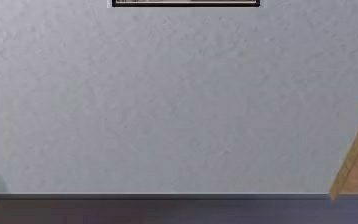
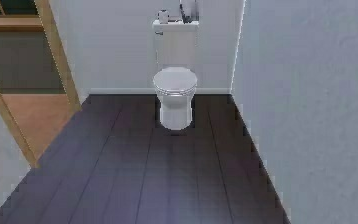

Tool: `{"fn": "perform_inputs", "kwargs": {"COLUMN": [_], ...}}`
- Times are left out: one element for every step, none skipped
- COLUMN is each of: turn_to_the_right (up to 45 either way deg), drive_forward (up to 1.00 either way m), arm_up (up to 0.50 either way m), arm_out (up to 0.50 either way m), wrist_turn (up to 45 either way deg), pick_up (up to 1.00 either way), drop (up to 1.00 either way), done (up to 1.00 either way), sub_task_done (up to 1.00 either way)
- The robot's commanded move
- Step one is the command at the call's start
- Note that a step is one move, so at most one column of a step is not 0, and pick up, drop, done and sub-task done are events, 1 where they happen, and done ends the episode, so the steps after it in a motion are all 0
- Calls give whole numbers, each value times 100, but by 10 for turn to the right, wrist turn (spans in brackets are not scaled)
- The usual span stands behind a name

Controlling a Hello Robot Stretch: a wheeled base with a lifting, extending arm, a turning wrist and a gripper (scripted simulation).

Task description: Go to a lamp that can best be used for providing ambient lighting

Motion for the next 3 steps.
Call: {"fn": "perform_inputs", "kwargs": {"turn_to_the_right": [450,180,0], "drive_forward": [0,0,100], "arm_up": [0,0,0], "arm_out": [0,0,0], "wrist_turn": [0,0,0], "pick_up": [0,0,0], "drop": [0,0,0], "done": [0,0,0], "sub_task_done": [0,0,0]}}
